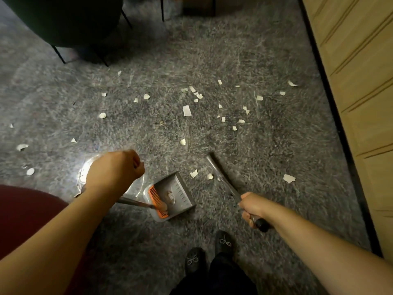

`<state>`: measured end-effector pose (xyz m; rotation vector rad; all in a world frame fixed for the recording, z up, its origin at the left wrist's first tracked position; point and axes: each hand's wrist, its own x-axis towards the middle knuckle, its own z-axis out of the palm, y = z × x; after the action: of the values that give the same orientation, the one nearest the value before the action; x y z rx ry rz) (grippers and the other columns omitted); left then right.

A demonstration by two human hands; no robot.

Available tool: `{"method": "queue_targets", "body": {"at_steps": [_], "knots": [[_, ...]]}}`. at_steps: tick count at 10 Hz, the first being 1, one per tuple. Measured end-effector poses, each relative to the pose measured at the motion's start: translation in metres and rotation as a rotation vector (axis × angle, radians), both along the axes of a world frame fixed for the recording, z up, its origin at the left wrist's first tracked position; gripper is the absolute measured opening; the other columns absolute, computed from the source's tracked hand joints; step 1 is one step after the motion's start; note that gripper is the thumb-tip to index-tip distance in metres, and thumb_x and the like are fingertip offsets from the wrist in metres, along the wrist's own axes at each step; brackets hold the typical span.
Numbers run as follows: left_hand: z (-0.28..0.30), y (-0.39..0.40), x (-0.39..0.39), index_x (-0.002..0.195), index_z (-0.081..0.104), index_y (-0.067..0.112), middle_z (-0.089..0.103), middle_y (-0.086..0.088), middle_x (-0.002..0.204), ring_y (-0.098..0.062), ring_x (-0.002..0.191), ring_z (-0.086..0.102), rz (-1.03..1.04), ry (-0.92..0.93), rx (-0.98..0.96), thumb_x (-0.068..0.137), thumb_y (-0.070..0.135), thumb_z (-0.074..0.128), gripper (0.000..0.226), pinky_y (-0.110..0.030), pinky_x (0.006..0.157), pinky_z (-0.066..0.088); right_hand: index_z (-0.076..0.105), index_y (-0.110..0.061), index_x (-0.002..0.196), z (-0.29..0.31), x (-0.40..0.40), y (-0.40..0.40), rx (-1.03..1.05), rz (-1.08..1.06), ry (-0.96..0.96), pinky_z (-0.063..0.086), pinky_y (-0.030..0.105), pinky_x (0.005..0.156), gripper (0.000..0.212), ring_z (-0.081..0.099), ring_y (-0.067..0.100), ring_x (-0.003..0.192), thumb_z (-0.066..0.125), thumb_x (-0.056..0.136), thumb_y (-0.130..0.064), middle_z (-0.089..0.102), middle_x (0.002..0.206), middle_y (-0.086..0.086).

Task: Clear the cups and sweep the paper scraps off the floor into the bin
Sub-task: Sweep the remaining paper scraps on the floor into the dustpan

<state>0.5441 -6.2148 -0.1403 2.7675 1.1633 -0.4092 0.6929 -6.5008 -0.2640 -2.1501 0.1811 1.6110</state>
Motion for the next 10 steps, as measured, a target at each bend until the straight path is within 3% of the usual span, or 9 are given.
{"method": "queue_targets", "body": {"at_steps": [1, 2, 3, 5, 7, 8, 9, 10], "knots": [[-0.003, -0.001, -0.006, 0.099, 0.068, 0.026, 0.05, 0.006, 0.067, -0.016, 0.061, 0.047, 0.009, 0.006, -0.004, 0.092, 0.047, 0.058, 0.024, -0.026, 0.053, 0.034, 0.043, -0.011, 0.082, 0.002, -0.013, 0.011, 0.061, 0.128, -0.016, 0.04, 0.022, 0.044, 0.013, 0.044, 0.013, 0.052, 0.042, 0.092, -0.002, 0.044, 0.066, 0.005], [-0.003, -0.003, -0.015, 0.099, 0.069, 0.028, 0.054, 0.003, 0.075, -0.019, 0.065, 0.049, 0.018, 0.02, 0.005, 0.093, 0.047, 0.058, 0.023, -0.026, 0.056, 0.034, 0.047, -0.004, 0.103, 0.006, -0.031, 0.021, 0.059, 0.189, -0.031, 0.04, 0.02, 0.044, 0.013, 0.043, 0.013, 0.054, 0.041, 0.092, 0.0, 0.043, 0.068, 0.005], [-0.006, -0.002, -0.023, 0.098, 0.07, 0.028, 0.06, 0.0, 0.078, -0.024, 0.069, 0.057, 0.002, 0.003, 0.009, 0.092, 0.047, 0.058, 0.023, -0.026, 0.059, 0.038, 0.036, -0.008, 0.131, -0.002, -0.048, 0.026, 0.0, 0.169, -0.035, 0.036, 0.019, 0.039, 0.037, 0.048, 0.015, 0.053, 0.034, 0.095, -0.002, 0.049, 0.07, 0.01], [-0.004, -0.007, -0.032, 0.098, 0.07, 0.026, 0.06, 0.0, 0.076, -0.025, 0.077, 0.063, -0.011, -0.025, -0.001, 0.092, 0.043, 0.059, 0.022, -0.026, 0.06, 0.04, 0.04, -0.009, 0.133, 0.002, -0.084, 0.038, 0.07, 0.273, 0.083, 0.038, 0.027, 0.043, 0.041, 0.045, 0.016, 0.05, 0.037, 0.093, -0.001, 0.047, 0.06, 0.007], [-0.005, 0.002, -0.054, 0.09, 0.069, 0.027, 0.065, 0.005, 0.077, -0.017, 0.072, 0.057, 0.039, -0.065, -0.116, 0.087, 0.039, 0.065, 0.013, -0.027, 0.063, 0.045, 0.042, -0.023, 0.113, 0.031, -0.09, 0.033, 0.158, -0.142, 0.403, 0.029, 0.01, 0.033, 0.024, 0.03, 0.003, 0.03, 0.031, 0.102, -0.005, 0.034, 0.047, -0.001], [-0.001, 0.011, -0.061, 0.089, 0.07, 0.025, 0.07, 0.007, 0.074, -0.014, 0.069, 0.066, 0.039, -0.041, -0.335, 0.088, 0.034, 0.067, 0.009, -0.031, 0.07, 0.056, 0.042, -0.024, 0.115, 0.047, -0.098, 0.011, 0.171, -0.155, 0.354, 0.028, 0.009, 0.034, 0.024, 0.031, 0.003, 0.031, 0.032, 0.102, -0.007, 0.033, 0.053, 0.001], [0.007, 0.007, -0.062, 0.086, 0.067, 0.023, 0.071, 0.003, 0.066, -0.013, 0.057, 0.067, 0.034, -0.06, -0.474, 0.092, 0.03, 0.065, 0.01, -0.027, 0.058, 0.056, 0.036, -0.027, 0.131, 0.059, -0.108, -0.013, 0.158, -0.188, 0.281, 0.027, 0.01, 0.035, 0.035, 0.032, 0.004, 0.031, 0.034, 0.101, -0.008, 0.034, 0.057, 0.003], [0.017, -0.009, -0.058, 0.086, 0.068, 0.023, 0.068, 0.003, 0.067, -0.015, 0.061, 0.064, -0.039, -0.125, -0.385, 0.092, 0.036, 0.065, 0.015, -0.029, 0.059, 0.052, 0.034, -0.025, 0.136, 0.074, -0.111, -0.035, 0.168, -0.271, 0.211, 0.027, 0.01, 0.034, 0.039, 0.031, 0.004, 0.029, 0.036, 0.101, -0.009, 0.034, 0.057, 0.004]]}}
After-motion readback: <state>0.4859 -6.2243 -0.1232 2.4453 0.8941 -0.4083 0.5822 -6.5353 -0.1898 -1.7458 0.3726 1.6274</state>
